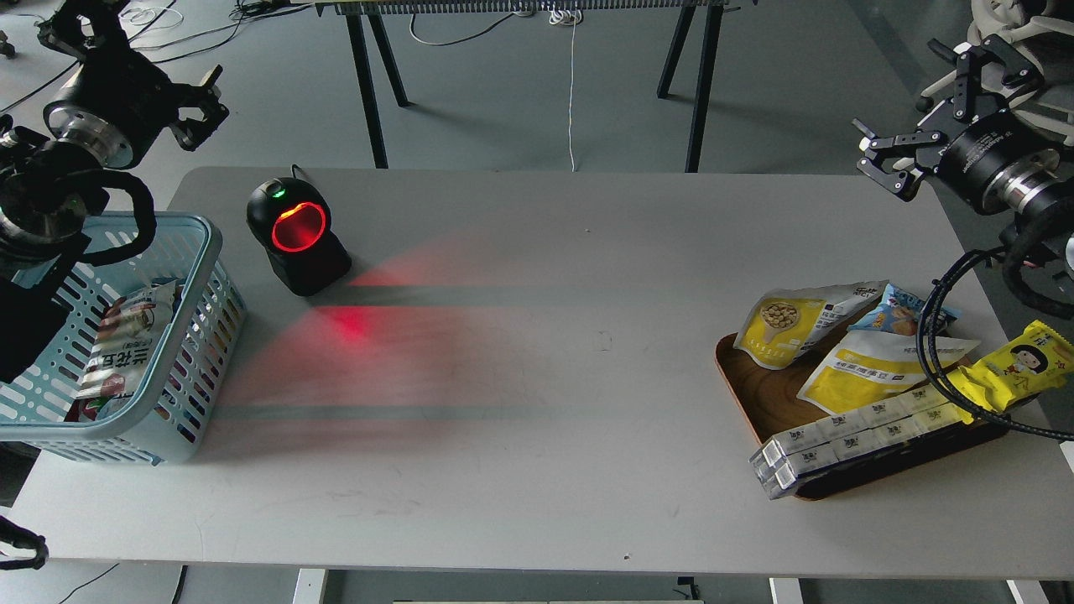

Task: Scan snack and place in basket

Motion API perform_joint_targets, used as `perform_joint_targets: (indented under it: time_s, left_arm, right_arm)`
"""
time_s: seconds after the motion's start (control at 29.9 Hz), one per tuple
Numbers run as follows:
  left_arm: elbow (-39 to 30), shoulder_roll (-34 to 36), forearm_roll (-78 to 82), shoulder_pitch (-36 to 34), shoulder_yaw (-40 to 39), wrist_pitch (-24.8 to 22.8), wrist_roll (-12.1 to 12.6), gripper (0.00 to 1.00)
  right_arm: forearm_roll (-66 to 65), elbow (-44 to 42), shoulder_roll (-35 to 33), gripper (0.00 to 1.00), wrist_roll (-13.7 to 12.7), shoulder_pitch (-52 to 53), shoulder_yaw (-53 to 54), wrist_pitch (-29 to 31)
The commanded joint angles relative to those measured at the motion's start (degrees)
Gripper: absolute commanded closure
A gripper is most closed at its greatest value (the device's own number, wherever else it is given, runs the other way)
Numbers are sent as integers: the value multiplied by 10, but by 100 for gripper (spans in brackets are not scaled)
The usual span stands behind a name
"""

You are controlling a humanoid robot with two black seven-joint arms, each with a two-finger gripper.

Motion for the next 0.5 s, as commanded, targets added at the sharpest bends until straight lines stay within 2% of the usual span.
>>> perform_joint_targets:
  time_s: [0.0,0.1,0.2,0.4,0.47]
  left_arm:
    - [0,-1,6,-1,1,5,-5,0]
    - [-5,2,25,-1,1,5,-8,0]
    - [-5,3,27,0,1,5,-9,0]
    - [-5,2,27,1,1,3,-9,0]
    - [-6,1,27,2,1,1,-9,0]
  right_arm:
    - [-3,21,-16,2,-3,3,-21,-17]
    - [-26,79,-69,2,-9,19,-42,-48]
    - [-31,115,-105,2,-21,44,-81,-55]
    - [-22,188,-217,2,-28,110,-142,-76]
    - [-16,207,-261,2,-43,143,-160,-88]
